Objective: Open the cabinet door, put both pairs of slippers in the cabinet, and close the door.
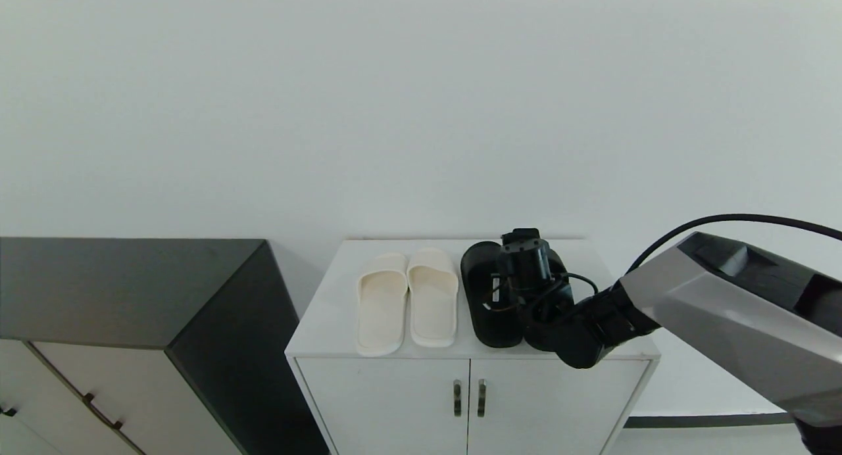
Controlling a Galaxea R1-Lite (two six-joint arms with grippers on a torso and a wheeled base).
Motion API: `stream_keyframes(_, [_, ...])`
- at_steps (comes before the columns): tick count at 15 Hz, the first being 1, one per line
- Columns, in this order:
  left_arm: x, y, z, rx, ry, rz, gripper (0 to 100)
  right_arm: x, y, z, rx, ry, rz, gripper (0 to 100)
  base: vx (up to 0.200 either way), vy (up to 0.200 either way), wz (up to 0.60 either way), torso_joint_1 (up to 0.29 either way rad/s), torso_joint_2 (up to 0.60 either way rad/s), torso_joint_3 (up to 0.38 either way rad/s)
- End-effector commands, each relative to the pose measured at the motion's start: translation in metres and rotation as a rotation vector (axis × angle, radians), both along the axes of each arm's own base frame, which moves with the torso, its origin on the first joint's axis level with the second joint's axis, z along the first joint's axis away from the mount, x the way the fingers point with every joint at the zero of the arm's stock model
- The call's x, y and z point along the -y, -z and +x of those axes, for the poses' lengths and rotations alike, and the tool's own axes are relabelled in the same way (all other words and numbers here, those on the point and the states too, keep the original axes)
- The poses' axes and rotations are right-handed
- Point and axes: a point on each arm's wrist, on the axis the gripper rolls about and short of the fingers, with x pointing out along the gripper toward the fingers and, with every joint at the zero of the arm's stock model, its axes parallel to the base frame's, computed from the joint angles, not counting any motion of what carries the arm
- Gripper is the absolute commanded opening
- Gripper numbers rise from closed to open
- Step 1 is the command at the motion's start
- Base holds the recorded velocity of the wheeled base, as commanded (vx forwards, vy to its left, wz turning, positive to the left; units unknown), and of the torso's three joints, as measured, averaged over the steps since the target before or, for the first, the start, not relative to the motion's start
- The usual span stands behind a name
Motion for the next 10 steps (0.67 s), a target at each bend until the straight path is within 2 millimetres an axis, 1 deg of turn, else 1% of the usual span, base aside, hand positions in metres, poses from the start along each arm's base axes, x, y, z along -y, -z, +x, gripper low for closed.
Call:
stream_keyframes(1, [0.0,0.0,0.0,-0.002,0.0,0.0,0,0.015,-0.042,-0.032,0.031,-0.025,0.011,0,0.0,0.0,0.0,0.0,0.0,0.0])
stream_keyframes(2, [0.0,0.0,0.0,-0.002,0.0,0.0,0,0.02,-0.053,-0.05,0.033,-0.047,0.012,0,0.0,0.0,0.0,0.0,0.0,0.0])
stream_keyframes(3, [0.0,0.0,0.0,-0.002,0.0,0.0,0,0.027,-0.062,-0.073,0.021,-0.087,0.013,0,0.0,0.0,0.0,0.0,0.0,0.0])
stream_keyframes(5, [0.0,0.0,0.0,-0.002,0.0,0.0,0,0.048,-0.071,-0.125,-0.014,-0.242,0.036,0,0.0,0.0,0.0,0.0,0.0,0.0])
stream_keyframes(6, [0.0,0.0,0.0,-0.002,0.0,0.0,0,0.057,-0.073,-0.143,-0.022,-0.303,0.049,0,0.0,0.0,0.0,0.0,0.0,0.0])
stream_keyframes(7, [0.0,0.0,0.0,-0.002,0.0,0.0,0,0.069,-0.077,-0.166,-0.034,-0.383,0.065,0,0.0,0.0,0.0,0.0,0.0,0.0])
stream_keyframes(8, [0.0,0.0,0.0,-0.002,0.0,0.0,0,0.088,-0.08,-0.193,-0.045,-0.462,0.083,0,0.0,0.0,0.0,0.0,0.0,0.0])
stream_keyframes(9, [0.0,0.0,0.0,-0.002,0.0,0.0,0,0.094,-0.079,-0.205,-0.053,-0.493,0.073,0,0.0,0.0,0.0,0.0,0.0,0.0])
stream_keyframes(10, [0.0,0.0,0.0,-0.002,-0.001,0.0,0,0.097,-0.076,-0.209,-0.065,-0.502,0.032,0,0.0,0.0,0.0,0.0,0.0,0.0])
